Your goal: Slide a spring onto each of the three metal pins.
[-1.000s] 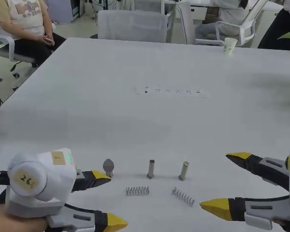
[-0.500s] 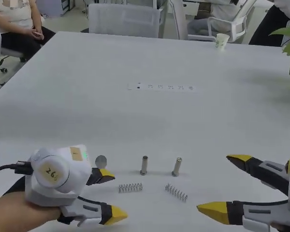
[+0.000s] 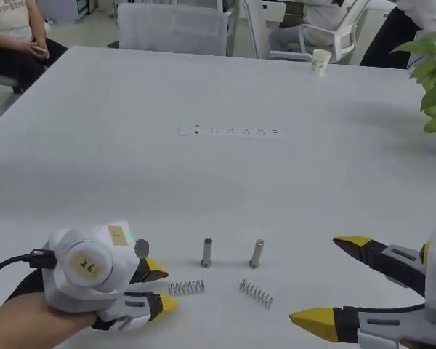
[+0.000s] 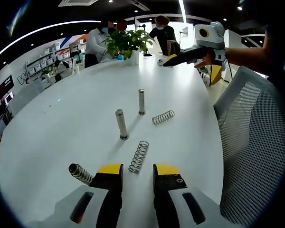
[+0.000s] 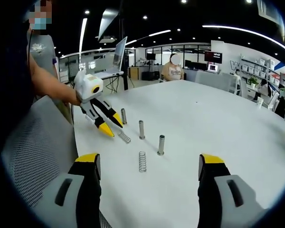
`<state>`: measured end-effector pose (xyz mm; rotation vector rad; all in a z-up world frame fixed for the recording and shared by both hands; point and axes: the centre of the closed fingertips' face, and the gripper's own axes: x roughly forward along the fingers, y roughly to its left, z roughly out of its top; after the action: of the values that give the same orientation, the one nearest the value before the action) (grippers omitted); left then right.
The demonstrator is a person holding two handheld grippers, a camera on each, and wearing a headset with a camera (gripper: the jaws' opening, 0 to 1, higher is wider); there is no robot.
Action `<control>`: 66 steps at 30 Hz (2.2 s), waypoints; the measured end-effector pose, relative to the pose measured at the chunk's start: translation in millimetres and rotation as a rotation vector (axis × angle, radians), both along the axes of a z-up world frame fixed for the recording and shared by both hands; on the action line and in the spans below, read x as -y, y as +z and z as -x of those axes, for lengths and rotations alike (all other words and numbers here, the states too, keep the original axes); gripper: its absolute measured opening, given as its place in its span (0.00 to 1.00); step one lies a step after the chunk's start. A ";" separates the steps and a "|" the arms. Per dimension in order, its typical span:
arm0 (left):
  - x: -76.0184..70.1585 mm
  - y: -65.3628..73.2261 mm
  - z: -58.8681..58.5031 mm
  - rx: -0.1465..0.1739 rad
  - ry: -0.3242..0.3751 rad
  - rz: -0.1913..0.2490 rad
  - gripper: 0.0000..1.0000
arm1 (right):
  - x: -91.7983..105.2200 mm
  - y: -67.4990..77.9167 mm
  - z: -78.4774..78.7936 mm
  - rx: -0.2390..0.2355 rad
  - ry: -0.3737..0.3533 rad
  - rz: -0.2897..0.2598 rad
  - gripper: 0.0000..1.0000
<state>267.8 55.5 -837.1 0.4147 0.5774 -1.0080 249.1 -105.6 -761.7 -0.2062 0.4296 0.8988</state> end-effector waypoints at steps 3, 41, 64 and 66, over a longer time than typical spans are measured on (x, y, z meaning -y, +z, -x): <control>-0.5 -1.9 -1.8 0.012 0.001 -0.012 0.14 | -0.7 1.6 -2.0 -0.002 -0.002 0.002 0.85; 15.5 -15.5 -1.4 0.038 -0.048 -0.038 0.03 | 11.4 -1.6 -0.2 -0.001 -0.015 0.001 0.83; 2.9 62.8 27.2 0.101 -0.100 0.067 0.03 | 1.2 11.4 3.9 0.014 0.013 -0.018 0.78; 3.4 67.2 28.7 0.112 -0.100 0.073 0.03 | -0.2 11.5 3.6 0.017 0.017 -0.016 0.77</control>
<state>239.0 52.1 -769.9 0.4356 0.4216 -1.0913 245.4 -105.4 -750.2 -0.2031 0.4050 0.9163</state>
